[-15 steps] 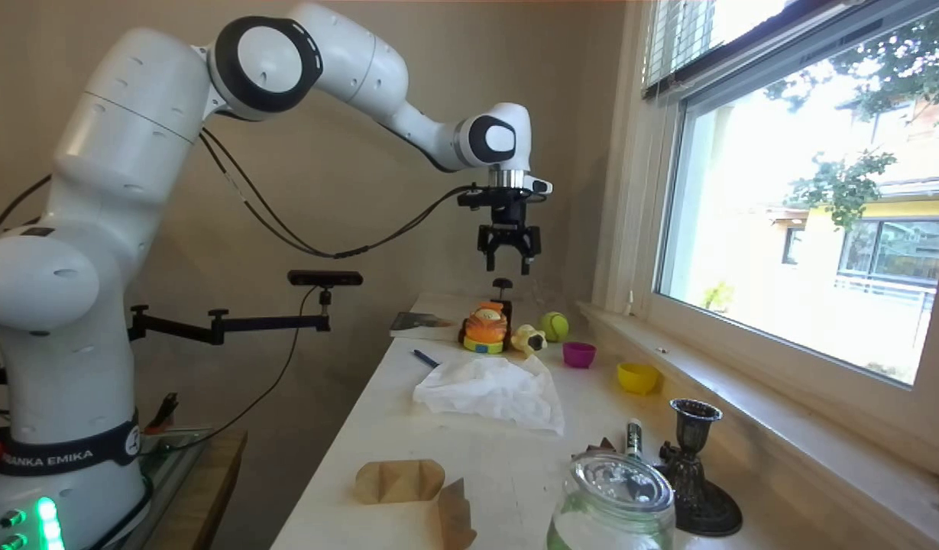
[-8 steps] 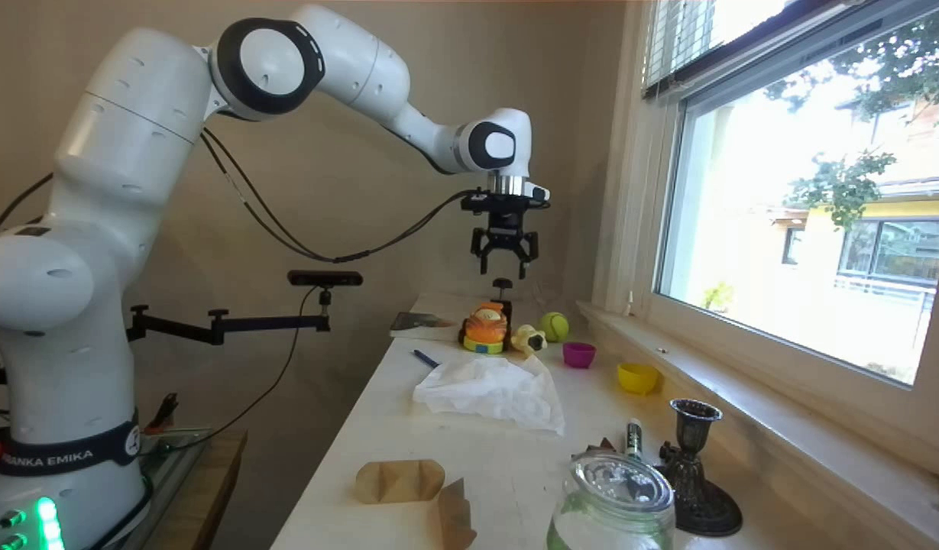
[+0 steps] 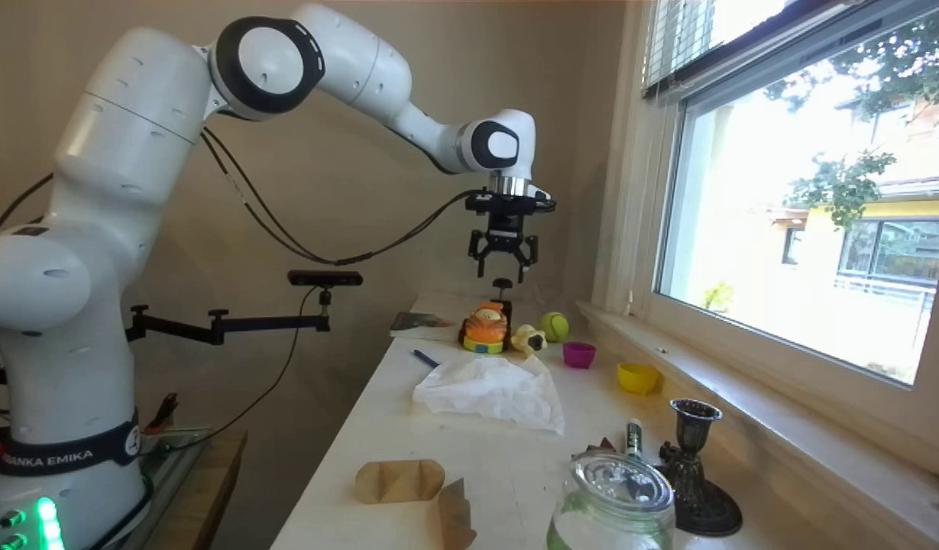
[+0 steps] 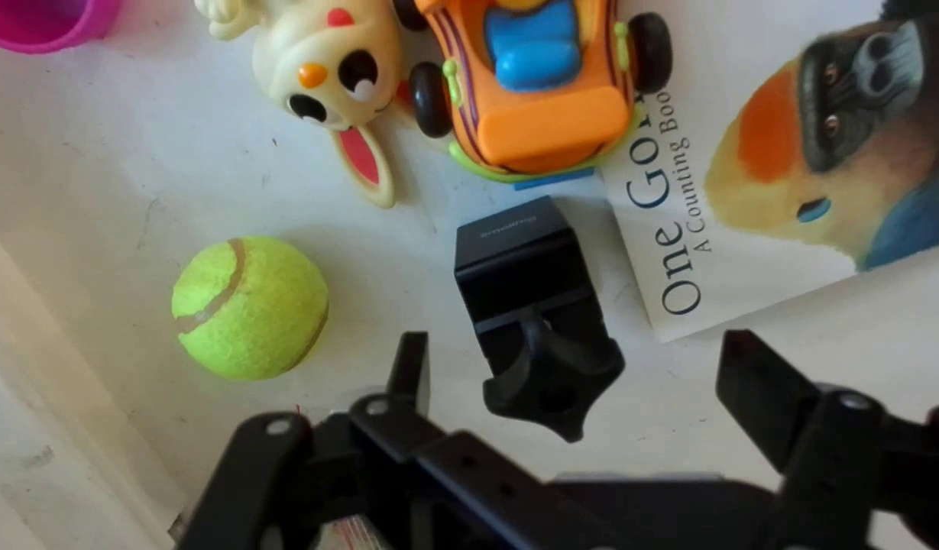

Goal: Turn the screw of the black object in the left to the right

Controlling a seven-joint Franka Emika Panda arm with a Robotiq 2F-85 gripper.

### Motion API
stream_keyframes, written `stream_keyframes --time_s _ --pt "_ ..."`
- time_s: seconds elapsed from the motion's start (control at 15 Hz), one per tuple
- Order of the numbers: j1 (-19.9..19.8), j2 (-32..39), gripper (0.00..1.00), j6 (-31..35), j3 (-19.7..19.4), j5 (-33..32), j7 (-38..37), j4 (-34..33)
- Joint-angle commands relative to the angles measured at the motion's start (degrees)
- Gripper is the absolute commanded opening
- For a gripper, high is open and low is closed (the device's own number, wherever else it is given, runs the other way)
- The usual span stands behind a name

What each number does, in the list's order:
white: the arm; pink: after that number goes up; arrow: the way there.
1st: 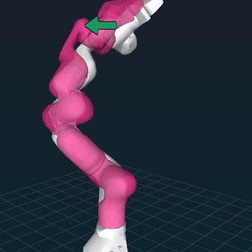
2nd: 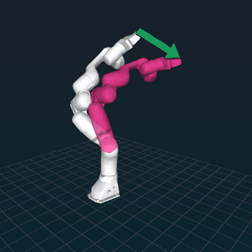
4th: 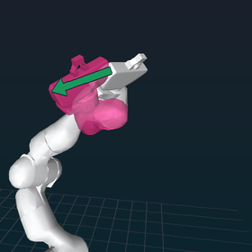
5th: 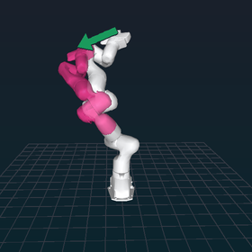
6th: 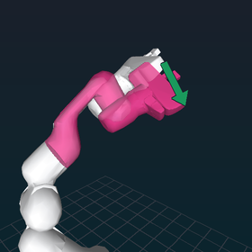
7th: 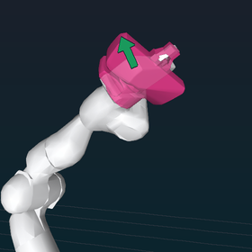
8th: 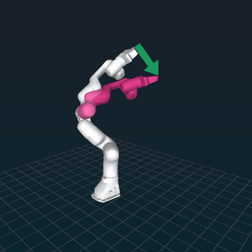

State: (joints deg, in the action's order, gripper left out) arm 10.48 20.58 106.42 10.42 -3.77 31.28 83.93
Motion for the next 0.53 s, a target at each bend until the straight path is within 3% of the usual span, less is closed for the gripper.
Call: stream_keyframes --time_s 0.0,0.47 --pt "-1.28 -0.75 0.66 -1.22 0.93 0.72 3.41 0.79" --pt "-0.83 -0.54 0.16 -0.58 0.41 0.07 0.74 0.85"
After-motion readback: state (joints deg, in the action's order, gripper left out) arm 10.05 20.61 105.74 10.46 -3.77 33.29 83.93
